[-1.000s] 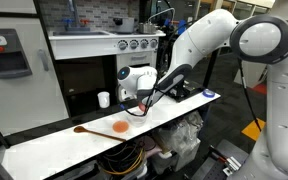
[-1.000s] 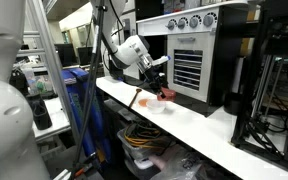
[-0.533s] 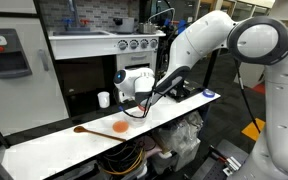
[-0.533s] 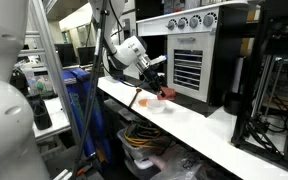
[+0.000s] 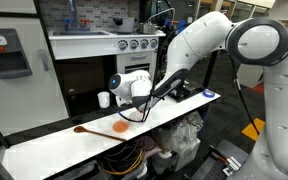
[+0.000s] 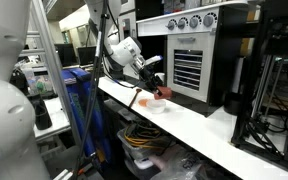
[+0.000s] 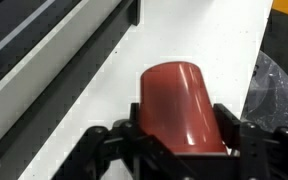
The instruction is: Pick the pink cup and pour the beans into the bowl
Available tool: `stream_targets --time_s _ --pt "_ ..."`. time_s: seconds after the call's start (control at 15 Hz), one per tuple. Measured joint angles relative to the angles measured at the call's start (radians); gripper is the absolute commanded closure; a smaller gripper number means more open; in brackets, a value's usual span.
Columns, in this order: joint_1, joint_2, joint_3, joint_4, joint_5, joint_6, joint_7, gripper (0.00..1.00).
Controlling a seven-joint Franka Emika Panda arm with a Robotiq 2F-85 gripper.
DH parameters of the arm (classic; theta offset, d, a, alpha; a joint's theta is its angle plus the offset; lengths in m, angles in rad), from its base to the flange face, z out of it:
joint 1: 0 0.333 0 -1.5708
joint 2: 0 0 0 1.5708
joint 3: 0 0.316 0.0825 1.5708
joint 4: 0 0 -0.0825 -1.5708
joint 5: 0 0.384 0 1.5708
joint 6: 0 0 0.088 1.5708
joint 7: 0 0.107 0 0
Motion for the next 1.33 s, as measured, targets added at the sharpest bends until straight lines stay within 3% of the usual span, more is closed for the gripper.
stream_targets --time_s 1.33 --pt "0.026 0.054 0.022 0.014 -0.147 -0.093 0.003 0.52"
